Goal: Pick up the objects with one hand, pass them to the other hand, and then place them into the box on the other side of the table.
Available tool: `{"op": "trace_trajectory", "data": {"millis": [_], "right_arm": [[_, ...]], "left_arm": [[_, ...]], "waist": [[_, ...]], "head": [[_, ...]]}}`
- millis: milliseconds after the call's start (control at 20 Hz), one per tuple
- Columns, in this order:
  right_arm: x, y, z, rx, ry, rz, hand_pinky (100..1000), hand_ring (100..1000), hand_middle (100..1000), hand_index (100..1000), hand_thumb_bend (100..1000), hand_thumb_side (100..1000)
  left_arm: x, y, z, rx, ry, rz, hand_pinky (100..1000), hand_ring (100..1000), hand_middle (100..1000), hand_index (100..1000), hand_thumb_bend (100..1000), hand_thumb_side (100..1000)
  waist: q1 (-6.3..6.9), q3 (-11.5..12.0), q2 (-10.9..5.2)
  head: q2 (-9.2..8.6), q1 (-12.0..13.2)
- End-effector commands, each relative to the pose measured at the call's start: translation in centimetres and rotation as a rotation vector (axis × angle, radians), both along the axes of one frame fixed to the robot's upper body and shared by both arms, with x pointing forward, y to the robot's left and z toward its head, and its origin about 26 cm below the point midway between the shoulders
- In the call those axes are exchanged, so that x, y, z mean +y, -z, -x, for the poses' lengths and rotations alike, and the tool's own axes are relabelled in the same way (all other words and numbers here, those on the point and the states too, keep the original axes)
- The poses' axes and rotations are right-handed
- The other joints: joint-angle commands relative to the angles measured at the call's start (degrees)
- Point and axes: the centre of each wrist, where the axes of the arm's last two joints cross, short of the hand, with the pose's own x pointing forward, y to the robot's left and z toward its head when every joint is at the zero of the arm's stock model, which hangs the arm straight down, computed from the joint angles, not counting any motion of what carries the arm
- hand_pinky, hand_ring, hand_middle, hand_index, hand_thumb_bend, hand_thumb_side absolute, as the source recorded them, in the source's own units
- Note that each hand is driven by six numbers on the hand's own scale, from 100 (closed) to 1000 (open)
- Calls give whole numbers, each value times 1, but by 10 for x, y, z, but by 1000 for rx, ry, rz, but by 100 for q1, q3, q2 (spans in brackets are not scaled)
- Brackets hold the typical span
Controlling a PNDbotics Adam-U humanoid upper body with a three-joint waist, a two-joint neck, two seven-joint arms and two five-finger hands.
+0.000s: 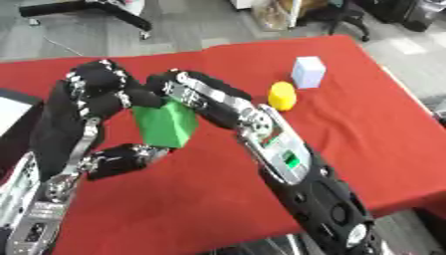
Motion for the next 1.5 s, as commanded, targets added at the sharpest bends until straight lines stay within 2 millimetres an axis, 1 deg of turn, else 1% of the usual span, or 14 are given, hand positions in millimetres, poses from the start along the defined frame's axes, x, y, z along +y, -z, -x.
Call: {"op": "trace_trajectory", "data": {"millis": [50,250,300,450,600,800,1100,1300,1500], "right_arm": [[5,-12,6,-44,-18,-35,993,532,657,781,104,1000],[2,-13,5,-39,23,-58,1000,556,701,807,152,1000],[1,-13,5,-36,38,-66,1000,565,718,815,192,1000],[0,-12,4,-20,79,-89,1000,592,745,833,264,1000],[-2,-12,4,11,128,-125,1000,615,774,845,315,1000],[-3,-13,4,43,185,-177,1000,622,792,850,341,1000],[-7,-19,4,60,247,-254,1000,622,791,849,359,1000],[-16,-29,7,51,292,-326,1000,623,788,848,376,1000],[-25,-41,12,27,320,-391,1000,626,786,849,388,1000]], "left_arm": [[9,-6,-6,-23,-43,7,485,291,304,415,139,100],[11,-5,-6,-31,-53,2,488,294,306,417,141,100],[11,-5,-6,-35,-56,1,489,295,307,417,141,100],[12,-4,-6,-43,-61,0,490,297,308,418,146,100],[14,-3,-7,-49,-69,-2,491,297,308,418,147,100],[15,-1,-7,-51,-80,-7,491,296,308,418,144,100],[18,5,-9,-43,-101,-16,490,295,307,419,136,100],[24,9,-11,-36,-138,-16,489,293,306,418,128,100],[35,15,-15,-25,-204,-12,486,290,305,416,111,100]], "waist": [[7,0,-91],[7,0,-94],[7,-1,-95],[5,-1,-97],[4,-5,-96],[4,-8,-94],[7,-15,-98],[10,-22,-99],[15,-29,-98]], "head": [[-16,-7],[-16,3],[-16,3],[-16,-1],[-16,-2],[-16,-3],[-16,-14],[-16,1],[-16,17]]}}
